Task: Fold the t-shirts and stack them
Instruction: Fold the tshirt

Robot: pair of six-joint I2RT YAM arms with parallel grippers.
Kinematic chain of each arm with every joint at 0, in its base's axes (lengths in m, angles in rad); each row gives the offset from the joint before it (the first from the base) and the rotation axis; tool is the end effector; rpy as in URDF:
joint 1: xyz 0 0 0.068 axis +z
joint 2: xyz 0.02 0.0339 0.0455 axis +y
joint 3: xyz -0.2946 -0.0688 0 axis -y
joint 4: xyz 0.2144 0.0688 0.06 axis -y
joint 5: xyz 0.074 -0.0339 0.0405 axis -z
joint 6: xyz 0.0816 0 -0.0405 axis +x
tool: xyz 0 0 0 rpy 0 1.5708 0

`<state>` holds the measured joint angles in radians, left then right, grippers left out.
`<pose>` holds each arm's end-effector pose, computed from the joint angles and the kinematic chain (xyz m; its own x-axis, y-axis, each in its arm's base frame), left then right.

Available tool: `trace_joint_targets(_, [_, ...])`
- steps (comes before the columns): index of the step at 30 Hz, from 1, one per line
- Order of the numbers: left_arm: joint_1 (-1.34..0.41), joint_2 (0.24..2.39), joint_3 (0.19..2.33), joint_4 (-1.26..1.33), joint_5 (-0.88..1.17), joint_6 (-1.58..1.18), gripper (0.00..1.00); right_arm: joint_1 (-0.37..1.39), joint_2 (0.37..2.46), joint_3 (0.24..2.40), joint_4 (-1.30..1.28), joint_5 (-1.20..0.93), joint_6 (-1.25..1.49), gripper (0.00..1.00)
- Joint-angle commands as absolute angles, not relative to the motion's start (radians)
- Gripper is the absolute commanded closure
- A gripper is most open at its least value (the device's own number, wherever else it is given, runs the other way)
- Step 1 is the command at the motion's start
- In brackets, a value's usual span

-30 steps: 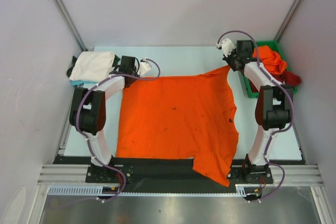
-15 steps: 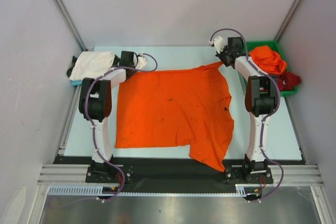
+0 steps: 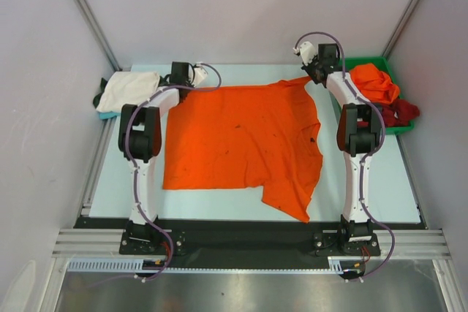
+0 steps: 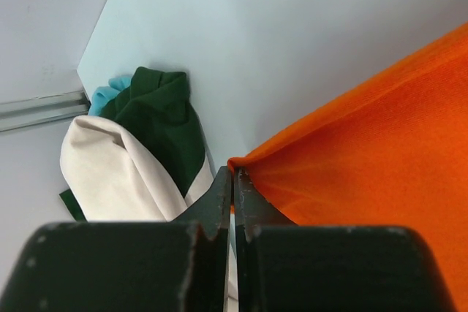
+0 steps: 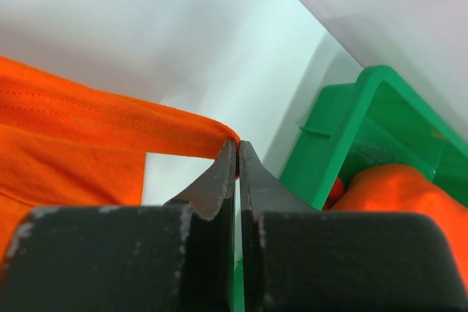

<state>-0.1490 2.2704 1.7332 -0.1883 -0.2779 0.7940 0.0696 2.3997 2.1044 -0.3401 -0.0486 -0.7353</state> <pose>0.5360 -0.0578 0.1796 -0.5029 0.7690 -0.3946 0.4257 0.6177 0.6612 0.5832 0.0446 0.2153 -0.3663 -0.6972 -0.6162 -0.4776 0.7093 -0.5185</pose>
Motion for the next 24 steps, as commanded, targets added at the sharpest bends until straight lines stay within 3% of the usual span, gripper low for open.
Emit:
trace_joint_targets(1, [-0.124, 2.295, 1.805, -0.155, -0.334, 0.792, 1.0, 0.054, 2.407, 2.152, -0.337, -0.002, -0.733, 1.0])
trace_joint_targets(12, [-0.13, 2.321, 1.907, -0.178, -0.33, 0.767, 1.0, 0.083, 2.413, 2.204, -0.344, -0.003, -0.69, 1.0])
trace_joint_targets(24, [-0.135, 2.108, 1.709, -0.264, -0.203, 0.712, 1.0, 0.109, 2.263, 2.096, -0.408, -0.074, -0.64, 1.0])
